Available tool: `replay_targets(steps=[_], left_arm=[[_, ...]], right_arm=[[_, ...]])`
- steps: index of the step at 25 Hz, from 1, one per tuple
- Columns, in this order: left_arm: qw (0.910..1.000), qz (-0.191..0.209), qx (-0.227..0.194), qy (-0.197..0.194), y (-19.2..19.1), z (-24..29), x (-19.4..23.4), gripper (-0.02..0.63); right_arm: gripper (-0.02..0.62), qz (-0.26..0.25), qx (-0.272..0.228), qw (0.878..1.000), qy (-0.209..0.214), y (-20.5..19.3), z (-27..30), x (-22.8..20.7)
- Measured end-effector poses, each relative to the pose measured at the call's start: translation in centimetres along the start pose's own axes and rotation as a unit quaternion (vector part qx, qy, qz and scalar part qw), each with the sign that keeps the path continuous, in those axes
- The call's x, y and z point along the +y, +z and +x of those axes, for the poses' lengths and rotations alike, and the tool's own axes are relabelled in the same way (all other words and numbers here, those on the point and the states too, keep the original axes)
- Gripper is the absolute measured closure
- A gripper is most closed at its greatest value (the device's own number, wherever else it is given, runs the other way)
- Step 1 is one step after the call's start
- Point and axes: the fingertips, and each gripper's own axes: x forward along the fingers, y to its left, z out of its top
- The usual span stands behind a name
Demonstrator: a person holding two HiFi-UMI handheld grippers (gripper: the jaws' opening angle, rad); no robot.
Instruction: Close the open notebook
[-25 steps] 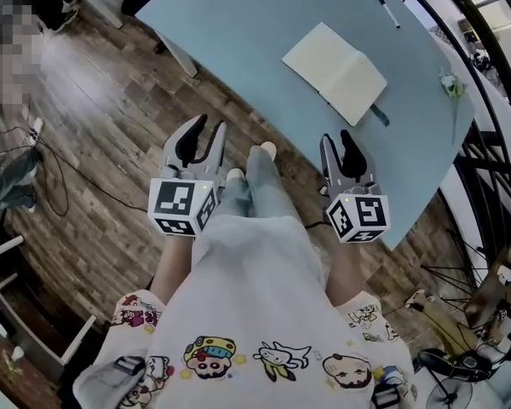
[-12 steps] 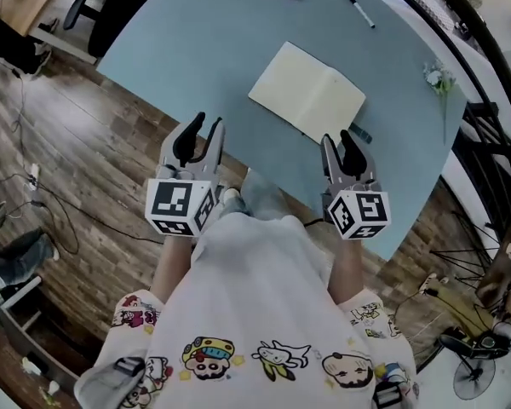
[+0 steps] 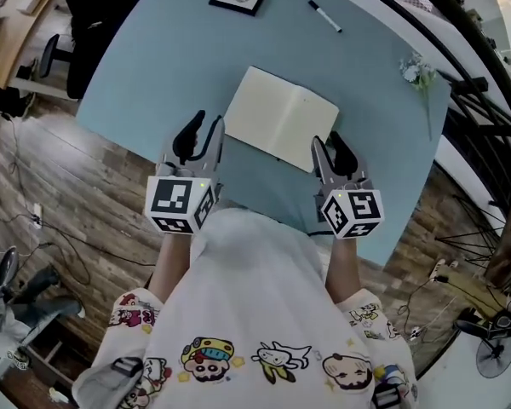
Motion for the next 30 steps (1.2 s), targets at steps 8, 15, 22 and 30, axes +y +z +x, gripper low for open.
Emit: replay_targets(steps=[8,15,22,30], left_arm=[[0.9974,0.014,0.018,-0.069,0.7,4.0,-2.7,0.486],[0.9906,0.022,0.038,-0.13,0.7,6.6,-3.4,0.487],[0.9841,0.023,0.054,-0.168,-0.3,7.1,-4.3,0.488],[0.9789,0.022,0.076,-0.188,-2.2,7.4,-5.1,0.486]], right_arm=[[0.44,0.027,-0.008,0.998,-0.058,0.3,-1.5,-2.9],[0.44,0.061,-0.009,0.992,-0.114,-0.3,-2.6,-3.4],[0.44,0.078,-0.006,0.985,-0.152,-1.5,-3.8,-3.3],[0.44,0.092,0.015,0.984,-0.154,-3.3,-3.5,-2.9]])
